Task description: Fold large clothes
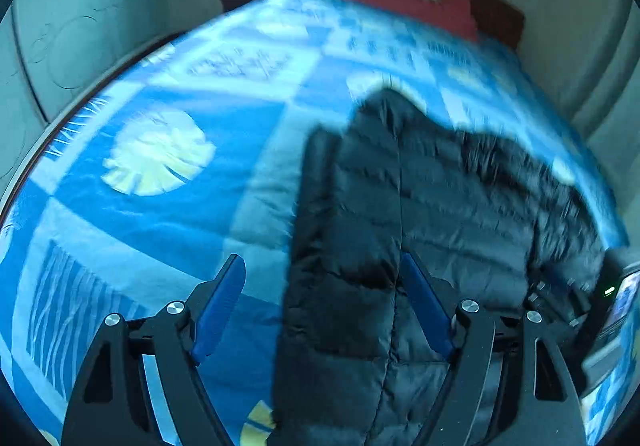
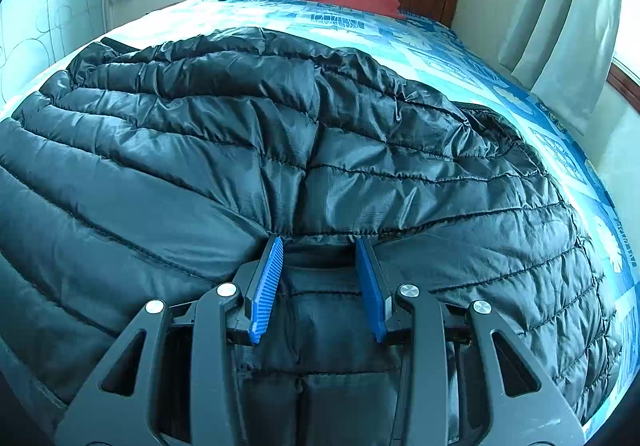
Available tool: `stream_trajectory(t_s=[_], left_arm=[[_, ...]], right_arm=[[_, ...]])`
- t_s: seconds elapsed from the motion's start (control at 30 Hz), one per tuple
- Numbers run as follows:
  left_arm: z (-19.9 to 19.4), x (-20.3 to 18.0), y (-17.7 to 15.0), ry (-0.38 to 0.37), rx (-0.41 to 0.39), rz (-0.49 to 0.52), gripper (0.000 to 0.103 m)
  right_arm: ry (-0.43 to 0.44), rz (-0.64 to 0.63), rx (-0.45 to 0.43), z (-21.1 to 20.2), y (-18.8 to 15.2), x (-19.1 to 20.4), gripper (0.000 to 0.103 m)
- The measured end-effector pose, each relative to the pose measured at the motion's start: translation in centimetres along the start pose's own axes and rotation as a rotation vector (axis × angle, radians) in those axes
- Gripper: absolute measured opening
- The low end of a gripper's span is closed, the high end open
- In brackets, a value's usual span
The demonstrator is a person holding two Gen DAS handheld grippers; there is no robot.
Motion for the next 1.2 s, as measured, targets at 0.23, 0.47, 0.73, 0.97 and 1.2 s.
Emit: stream_trajectory(t_s=[0.23,0.47,0.73,0.97,1.2], left_arm=[[4.5,-1.2,-1.0,-0.011,0.125,0.030,0.089],[5.0,-0.9,0.0,-0.123,0.202,-0.010,0.091],[3.4,-1.9,0.6,-0.180,0.116,-0.046,0.090],[5.6,-3.1,-0.6,-0.099,0.173,0.072,0.092],[6.4,-3.6,-0.8,-0.088,0.154,0.106,0.093]], right_arm=[[0.000,0.000,-0.002,0.0,-0.1,-0.2,0.037],[-0.002,-0.002,-0.008,-0.1,0.0,0.0,0.038],[-0.002,-0.002,-0.011,0.0,-0.1,0.1,0.038],[-0.003,-0.001,-0.014,0.1,0.0,0.3,0.038],[-0.006,-0.003,-0.016,0.1,0.0,0.4,0.038]])
Point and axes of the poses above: each gripper's, at about its wrist camera, not at the fingertips, and z roughly the way its jaws point, x to its left, y to its top, the point moved 10 cm from there along z, roughly the way its jaws point, and after that the axes turned 10 degrees about y, right-handed, at the moved point
